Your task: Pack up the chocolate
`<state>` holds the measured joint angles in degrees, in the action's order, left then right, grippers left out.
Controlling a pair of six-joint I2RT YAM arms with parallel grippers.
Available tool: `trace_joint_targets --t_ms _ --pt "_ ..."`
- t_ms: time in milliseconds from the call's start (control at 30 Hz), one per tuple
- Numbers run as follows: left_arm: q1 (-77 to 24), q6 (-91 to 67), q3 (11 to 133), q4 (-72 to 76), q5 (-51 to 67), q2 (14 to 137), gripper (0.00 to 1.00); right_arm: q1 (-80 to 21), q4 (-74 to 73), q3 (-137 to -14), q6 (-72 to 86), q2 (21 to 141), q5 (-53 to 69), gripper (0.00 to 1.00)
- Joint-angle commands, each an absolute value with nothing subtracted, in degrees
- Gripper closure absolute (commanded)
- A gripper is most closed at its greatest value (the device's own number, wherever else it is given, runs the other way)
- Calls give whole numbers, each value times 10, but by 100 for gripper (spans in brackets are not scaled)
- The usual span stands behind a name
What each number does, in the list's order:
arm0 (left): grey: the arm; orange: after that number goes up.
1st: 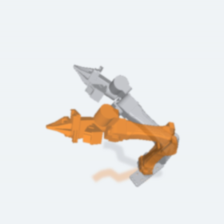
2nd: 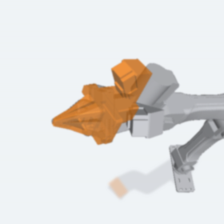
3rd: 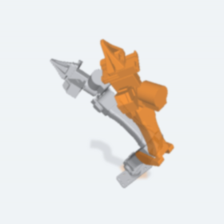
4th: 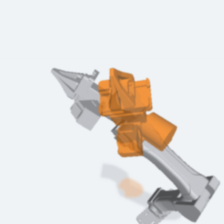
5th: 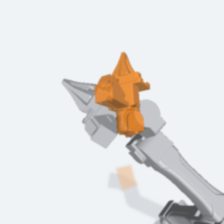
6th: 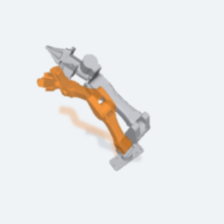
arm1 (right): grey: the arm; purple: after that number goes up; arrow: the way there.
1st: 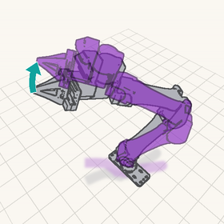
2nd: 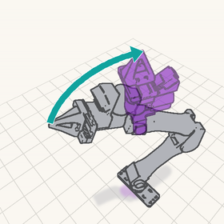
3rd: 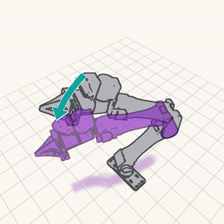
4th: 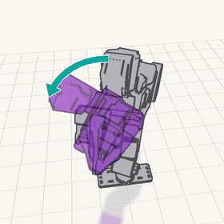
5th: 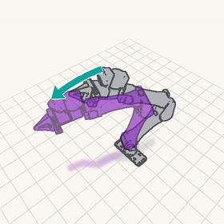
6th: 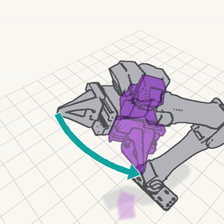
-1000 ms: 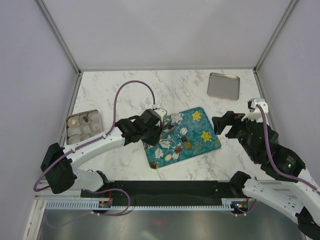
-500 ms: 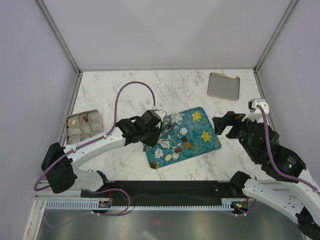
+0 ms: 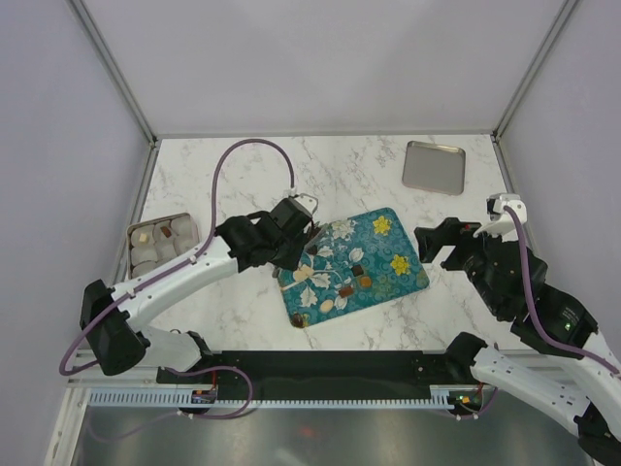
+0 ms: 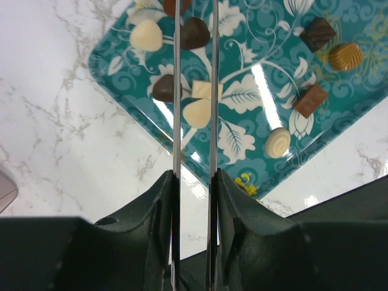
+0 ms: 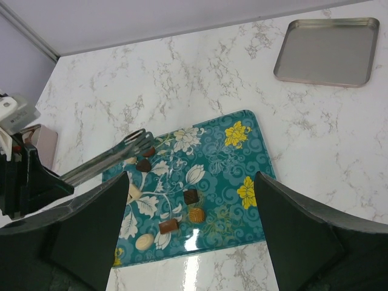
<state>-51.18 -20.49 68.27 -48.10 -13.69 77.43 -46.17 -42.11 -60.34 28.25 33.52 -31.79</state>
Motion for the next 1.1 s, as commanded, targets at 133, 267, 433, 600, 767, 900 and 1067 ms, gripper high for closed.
trace_joint_targets --t_ms 133,267,433,600,767,900,1067 --pt "-394 -229 750 -557 -182 736 67 -464 -413 -588 280 319 -309 8" --pt "-243 -215 740 -577 -154 690 67 -463 -409 -577 270 309 -306 7" --pt "-123 -203 728 -586 -148 653 64 -463 -397 -557 264 296 -298 7" --pt "-64 -207 715 -591 -164 649 64 -464 -381 -533 279 290 -253 7" --pt "-31 -202 698 -584 -179 647 64 -464 -378 -523 277 279 -251 7" --pt "-24 -204 688 -574 -192 652 64 -463 -377 -520 271 275 -253 7" --pt "-13 -199 679 -560 -200 672 64 -463 -378 -520 267 272 -258 6"
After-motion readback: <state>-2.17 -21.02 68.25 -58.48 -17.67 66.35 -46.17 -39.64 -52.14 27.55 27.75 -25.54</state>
